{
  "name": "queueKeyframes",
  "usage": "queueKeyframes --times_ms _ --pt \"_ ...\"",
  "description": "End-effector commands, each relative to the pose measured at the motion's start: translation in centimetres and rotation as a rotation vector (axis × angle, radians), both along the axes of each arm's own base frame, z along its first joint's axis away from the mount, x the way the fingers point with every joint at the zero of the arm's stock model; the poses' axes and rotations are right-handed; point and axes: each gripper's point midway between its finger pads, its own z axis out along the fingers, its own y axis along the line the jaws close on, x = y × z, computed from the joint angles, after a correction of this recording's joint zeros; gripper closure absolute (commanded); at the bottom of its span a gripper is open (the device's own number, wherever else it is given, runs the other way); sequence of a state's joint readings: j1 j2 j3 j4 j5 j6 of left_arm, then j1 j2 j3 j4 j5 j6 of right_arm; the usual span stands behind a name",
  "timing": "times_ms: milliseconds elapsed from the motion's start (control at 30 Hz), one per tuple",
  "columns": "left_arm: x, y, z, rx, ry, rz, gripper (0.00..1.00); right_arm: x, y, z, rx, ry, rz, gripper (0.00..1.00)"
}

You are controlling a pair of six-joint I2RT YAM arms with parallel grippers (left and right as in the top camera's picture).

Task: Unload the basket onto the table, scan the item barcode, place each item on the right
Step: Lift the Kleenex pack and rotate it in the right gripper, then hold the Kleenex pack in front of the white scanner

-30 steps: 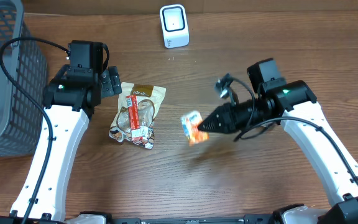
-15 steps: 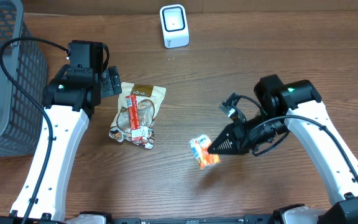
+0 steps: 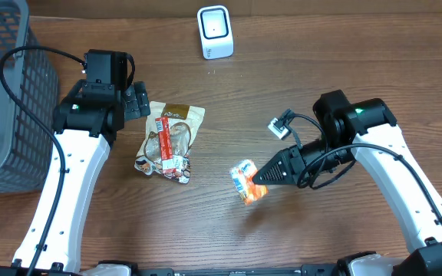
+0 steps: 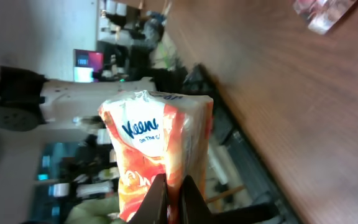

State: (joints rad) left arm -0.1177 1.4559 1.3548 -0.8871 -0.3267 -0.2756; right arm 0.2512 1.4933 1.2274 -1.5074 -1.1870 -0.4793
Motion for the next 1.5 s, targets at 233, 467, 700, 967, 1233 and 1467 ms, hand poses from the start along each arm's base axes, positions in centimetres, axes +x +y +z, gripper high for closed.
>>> queueKeyframes --times_ms 233,467,700,967,1233,1467 --pt "0.2 0.2 0.8 0.007 -0.024 0.008 0.0 9.4 -3.7 -6.8 -0.534 -0.006 -0.47 0.96" --pt "0.2 0.2 0.9 0.007 -0.024 0.008 0.0 13.3 -4.9 -6.1 -0.586 -0.078 -0.648 0.97" --pt "0.2 0.2 0.9 0.007 -0.024 0.008 0.0 15.2 -4.5 -0.4 -0.548 -0.143 -0.674 0.97" --pt "0.2 0.2 0.9 0.007 -0.024 0.008 0.0 19.5 -3.7 3.9 -0.67 -0.164 -0.658 0.97" --pt "0.2 0.2 0.9 0.007 -0.025 0.008 0.0 27.4 -1.4 2.9 -0.799 -0.386 -0.709 0.96" --pt "0.2 0.2 0.9 0.007 -0.025 0.008 0.0 33.5 -0.2 -0.7 -1.02 -0.73 -0.709 0.96"
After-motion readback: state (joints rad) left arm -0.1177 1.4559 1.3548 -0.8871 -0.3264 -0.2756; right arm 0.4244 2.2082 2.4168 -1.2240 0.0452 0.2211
